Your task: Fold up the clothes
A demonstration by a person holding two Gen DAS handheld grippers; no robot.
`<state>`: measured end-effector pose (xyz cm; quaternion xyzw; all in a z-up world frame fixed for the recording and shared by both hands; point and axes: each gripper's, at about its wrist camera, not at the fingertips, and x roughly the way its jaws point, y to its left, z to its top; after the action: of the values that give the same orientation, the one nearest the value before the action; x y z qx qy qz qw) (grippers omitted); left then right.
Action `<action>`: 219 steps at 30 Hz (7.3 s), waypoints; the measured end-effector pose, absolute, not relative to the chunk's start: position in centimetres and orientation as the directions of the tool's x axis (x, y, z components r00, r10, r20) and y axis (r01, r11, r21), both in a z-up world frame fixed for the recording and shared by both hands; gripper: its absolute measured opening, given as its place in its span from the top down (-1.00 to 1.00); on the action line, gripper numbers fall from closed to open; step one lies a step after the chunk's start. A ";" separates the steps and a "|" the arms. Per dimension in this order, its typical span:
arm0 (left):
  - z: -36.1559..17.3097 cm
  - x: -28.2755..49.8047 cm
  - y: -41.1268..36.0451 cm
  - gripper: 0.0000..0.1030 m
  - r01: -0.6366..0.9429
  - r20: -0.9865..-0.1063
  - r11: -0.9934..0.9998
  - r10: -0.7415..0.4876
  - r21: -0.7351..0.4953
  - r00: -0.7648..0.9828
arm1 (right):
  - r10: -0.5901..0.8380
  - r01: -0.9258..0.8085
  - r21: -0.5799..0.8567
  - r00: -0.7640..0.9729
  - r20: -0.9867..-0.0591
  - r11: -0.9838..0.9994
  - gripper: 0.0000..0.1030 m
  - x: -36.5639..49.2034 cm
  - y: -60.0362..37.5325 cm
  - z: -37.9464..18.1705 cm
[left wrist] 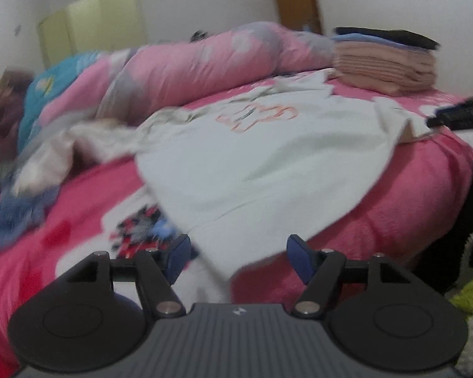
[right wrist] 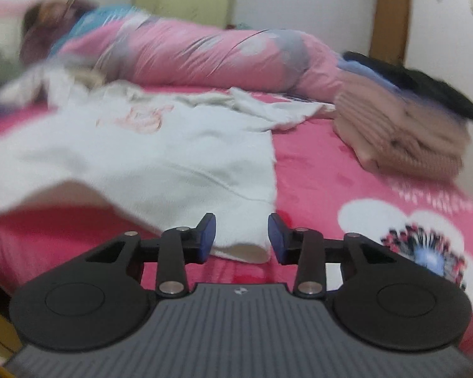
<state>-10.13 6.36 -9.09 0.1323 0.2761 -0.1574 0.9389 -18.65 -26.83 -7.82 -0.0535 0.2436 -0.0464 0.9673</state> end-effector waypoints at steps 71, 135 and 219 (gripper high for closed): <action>-11.4 8.7 11.8 0.07 0.325 -0.529 0.918 -0.396 -0.225 0.751 | 0.394 -0.536 -0.062 0.688 -0.609 0.842 0.99 7.8 -11.5 -0.8; -7.9 13.8 16.5 0.83 0.075 -0.657 0.854 -0.450 -0.515 0.605 | 0.600 -0.621 0.143 0.631 -0.492 0.771 0.85 6.5 -10.6 -9.0; -4.1 1.6 14.6 0.81 0.262 -0.400 0.942 -0.328 -0.211 0.856 | 0.254 -0.151 0.474 0.954 -0.160 0.867 0.88 -9.7 -35.9 -4.9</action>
<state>1.59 14.57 -4.12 -0.0746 0.2202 -0.1536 0.9604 -9.75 -35.89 -4.86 0.2351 0.1093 0.1056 0.9600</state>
